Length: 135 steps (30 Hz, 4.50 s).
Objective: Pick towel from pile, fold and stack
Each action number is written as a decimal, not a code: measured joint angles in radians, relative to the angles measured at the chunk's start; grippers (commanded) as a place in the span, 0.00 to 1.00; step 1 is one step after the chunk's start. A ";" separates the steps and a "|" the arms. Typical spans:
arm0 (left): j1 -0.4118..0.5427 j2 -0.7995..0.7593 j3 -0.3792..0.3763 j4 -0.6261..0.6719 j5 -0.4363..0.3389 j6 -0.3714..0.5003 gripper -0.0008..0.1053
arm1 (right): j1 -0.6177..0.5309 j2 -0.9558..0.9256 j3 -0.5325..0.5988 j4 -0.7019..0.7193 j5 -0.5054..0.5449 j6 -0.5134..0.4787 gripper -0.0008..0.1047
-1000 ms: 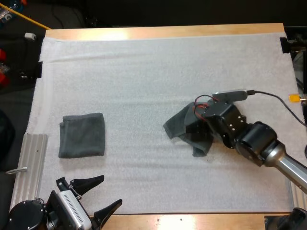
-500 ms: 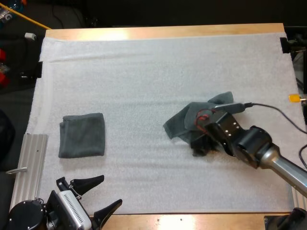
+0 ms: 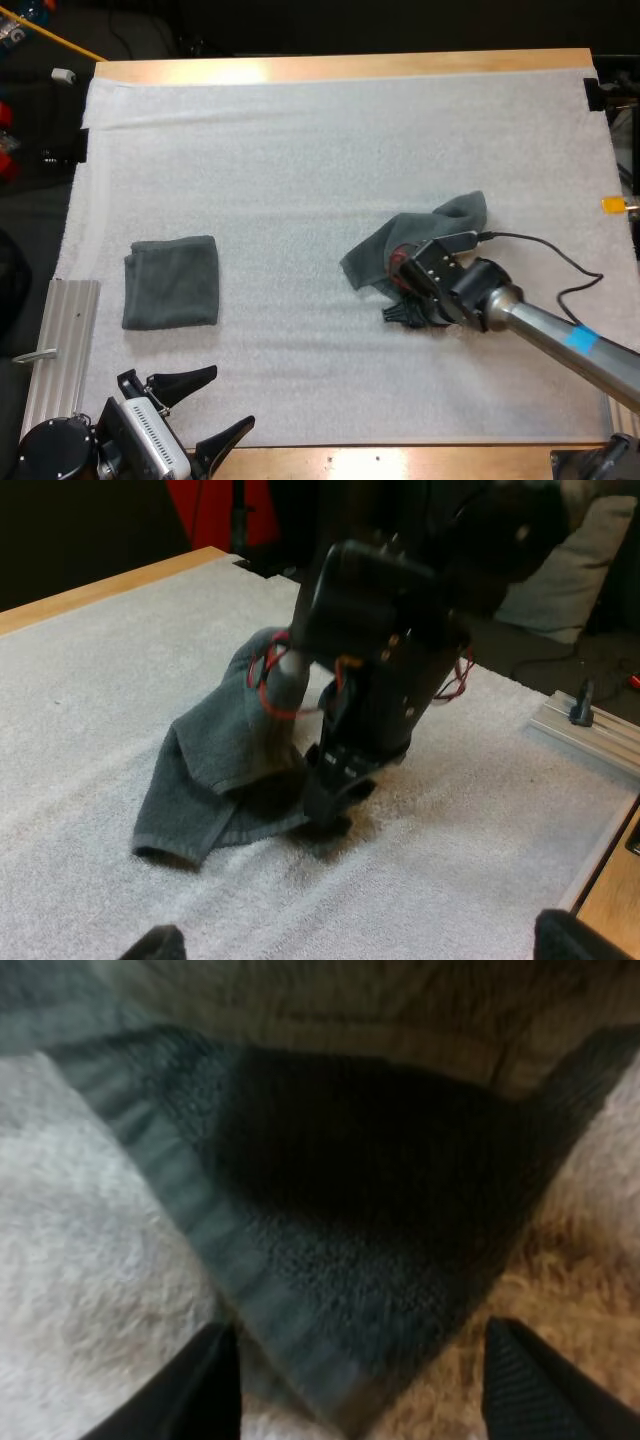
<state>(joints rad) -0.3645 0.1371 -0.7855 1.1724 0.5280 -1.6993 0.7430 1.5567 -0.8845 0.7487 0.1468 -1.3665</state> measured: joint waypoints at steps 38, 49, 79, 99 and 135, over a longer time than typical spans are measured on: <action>0.000 0.000 0.000 0.000 0.000 0.000 0.63 | -0.002 -0.289 -0.443 0.165 0.056 -0.190 0.01; 0.000 0.000 0.000 0.000 0.000 0.000 0.63 | 0.021 -0.287 -0.522 0.198 -0.075 -0.128 0.01; 0.000 0.000 0.000 0.000 0.000 0.000 0.63 | -0.250 0.113 -0.500 0.209 -0.273 -0.006 0.01; 0.000 0.000 0.000 0.000 0.001 0.000 0.63 | -0.271 0.082 -0.502 0.184 -0.207 -0.029 0.58; 0.000 0.000 0.000 0.209 0.001 -0.023 0.63 | -0.450 -0.104 -0.068 0.083 -0.223 -0.083 0.55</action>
<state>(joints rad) -0.3645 0.1371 -0.7855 1.3818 0.5293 -1.7221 0.2934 1.4529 -0.9523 0.8321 -0.0760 -1.4499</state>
